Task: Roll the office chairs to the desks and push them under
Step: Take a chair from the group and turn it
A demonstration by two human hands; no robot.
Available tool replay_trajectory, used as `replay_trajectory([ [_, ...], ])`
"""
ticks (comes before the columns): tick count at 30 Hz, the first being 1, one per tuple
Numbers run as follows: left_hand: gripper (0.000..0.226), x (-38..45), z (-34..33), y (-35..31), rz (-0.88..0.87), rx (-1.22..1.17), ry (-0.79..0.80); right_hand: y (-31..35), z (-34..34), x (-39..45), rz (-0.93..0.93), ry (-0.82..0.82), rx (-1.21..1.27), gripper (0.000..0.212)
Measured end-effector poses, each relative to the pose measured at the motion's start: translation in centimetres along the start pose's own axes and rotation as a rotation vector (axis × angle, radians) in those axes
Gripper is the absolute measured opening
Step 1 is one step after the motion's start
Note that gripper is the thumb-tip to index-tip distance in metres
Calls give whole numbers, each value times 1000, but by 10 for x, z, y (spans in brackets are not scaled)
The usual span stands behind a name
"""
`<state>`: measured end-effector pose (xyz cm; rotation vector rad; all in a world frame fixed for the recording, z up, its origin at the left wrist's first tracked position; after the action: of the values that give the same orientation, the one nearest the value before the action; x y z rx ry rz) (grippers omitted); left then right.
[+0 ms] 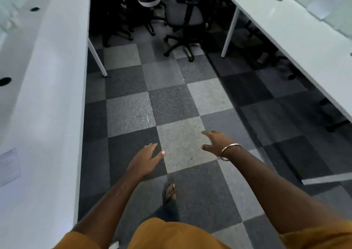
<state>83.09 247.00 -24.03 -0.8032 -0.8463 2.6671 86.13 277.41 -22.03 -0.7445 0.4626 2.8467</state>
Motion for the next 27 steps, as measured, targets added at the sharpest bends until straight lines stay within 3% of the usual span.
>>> replay_trajectory([
  [7, 74, 135, 53, -13, 62, 0, 27, -9, 75, 130, 12, 22, -2, 72],
  [12, 73, 240, 107, -63, -3, 2, 10, -23, 156, 215, -6, -49, -9, 69],
  [15, 84, 297, 133, -93, -21, 16, -1, -34, 200, 262, 7, -77, 8, 68],
  [27, 76, 554, 177, -207, 29, 25, -1, -147, 342, 491, 12, -77, 96, 70],
])
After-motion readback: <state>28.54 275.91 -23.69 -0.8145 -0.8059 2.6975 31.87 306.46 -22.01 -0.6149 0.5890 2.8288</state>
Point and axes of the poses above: each hand's wrist, its own x-axis towards the middle knuckle, its own z-axis out of the back of the hand, y = z × x, the point moved 4 cm from there along x, towards the middle knuckle, and after that the axes turned 2 degrees about -x, right-handed, at the moved point
